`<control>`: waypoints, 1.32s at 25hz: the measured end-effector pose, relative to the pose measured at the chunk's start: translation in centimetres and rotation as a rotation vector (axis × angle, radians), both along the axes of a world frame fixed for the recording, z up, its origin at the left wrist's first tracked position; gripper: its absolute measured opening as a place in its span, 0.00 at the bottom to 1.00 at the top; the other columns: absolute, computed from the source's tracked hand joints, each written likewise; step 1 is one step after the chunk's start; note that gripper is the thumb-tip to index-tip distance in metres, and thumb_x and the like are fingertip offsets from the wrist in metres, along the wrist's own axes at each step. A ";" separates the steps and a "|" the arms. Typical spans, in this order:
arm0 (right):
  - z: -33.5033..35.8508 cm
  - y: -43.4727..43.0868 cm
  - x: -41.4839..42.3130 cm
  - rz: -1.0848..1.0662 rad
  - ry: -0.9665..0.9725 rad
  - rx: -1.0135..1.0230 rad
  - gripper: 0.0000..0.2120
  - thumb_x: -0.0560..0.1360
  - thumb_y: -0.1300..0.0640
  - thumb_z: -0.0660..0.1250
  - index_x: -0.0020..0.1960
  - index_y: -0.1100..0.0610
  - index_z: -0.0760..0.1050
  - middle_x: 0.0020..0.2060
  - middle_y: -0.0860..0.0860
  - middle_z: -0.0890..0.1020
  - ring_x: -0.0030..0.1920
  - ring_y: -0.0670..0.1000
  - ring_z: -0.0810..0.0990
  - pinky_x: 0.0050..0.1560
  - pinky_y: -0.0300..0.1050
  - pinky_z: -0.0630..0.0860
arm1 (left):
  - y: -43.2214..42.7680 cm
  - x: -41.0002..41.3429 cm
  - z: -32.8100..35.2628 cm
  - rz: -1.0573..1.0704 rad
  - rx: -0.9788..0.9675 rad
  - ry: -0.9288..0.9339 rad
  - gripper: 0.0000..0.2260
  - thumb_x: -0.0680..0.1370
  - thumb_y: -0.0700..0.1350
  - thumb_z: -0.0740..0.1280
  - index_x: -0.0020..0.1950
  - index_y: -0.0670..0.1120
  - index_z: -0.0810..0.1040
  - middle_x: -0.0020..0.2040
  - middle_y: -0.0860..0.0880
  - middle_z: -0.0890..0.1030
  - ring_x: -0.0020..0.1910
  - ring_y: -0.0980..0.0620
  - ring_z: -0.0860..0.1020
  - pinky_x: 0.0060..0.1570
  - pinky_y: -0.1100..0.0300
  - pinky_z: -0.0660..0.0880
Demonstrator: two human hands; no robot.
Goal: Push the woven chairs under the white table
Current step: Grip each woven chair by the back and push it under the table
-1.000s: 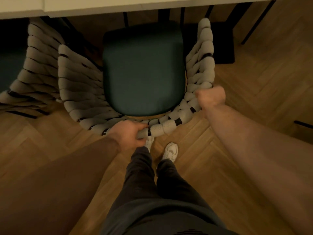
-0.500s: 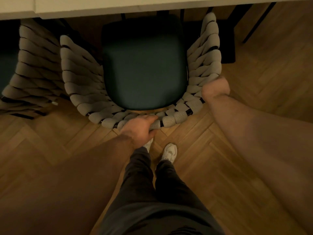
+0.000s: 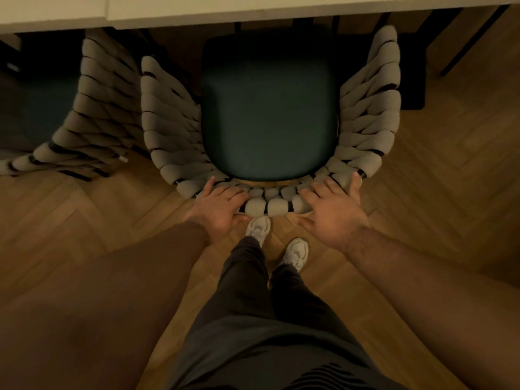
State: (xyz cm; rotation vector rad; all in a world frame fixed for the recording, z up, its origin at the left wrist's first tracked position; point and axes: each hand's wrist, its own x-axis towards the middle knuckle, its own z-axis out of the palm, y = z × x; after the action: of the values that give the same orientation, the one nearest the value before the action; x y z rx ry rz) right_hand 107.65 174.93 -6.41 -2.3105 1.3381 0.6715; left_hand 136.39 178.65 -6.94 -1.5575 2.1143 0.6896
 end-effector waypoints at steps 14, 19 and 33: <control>0.6 -4.1 2.0 -0.008 0.090 0.068 0.28 0.83 0.34 0.45 0.79 0.43 0.60 0.74 0.50 0.72 0.73 0.57 0.70 0.73 0.80 0.44 | -5.7 3.2 1.0 -0.041 0.125 0.001 0.28 0.85 0.61 0.55 0.83 0.52 0.59 0.81 0.50 0.65 0.78 0.49 0.63 0.79 0.50 0.54; 0.7 -7.7 3.4 -0.038 0.110 0.037 0.30 0.82 0.33 0.44 0.79 0.43 0.60 0.74 0.48 0.72 0.73 0.56 0.71 0.73 0.80 0.47 | -10.0 4.5 1.1 -0.034 0.076 0.027 0.26 0.85 0.59 0.57 0.82 0.51 0.61 0.80 0.50 0.66 0.78 0.49 0.64 0.79 0.50 0.55; 1.9 -9.6 4.9 -0.068 0.214 0.113 0.29 0.84 0.34 0.48 0.81 0.44 0.57 0.77 0.49 0.68 0.76 0.55 0.67 0.75 0.76 0.44 | -13.6 5.8 0.3 0.135 0.302 0.203 0.29 0.80 0.60 0.69 0.79 0.57 0.68 0.77 0.52 0.71 0.74 0.50 0.70 0.74 0.52 0.67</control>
State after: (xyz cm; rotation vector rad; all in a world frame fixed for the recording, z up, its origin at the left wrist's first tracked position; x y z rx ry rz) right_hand 112.50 165.31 -4.47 -2.1418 1.4239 0.9682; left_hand 142.15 165.08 -6.62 -1.5233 1.9394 1.1986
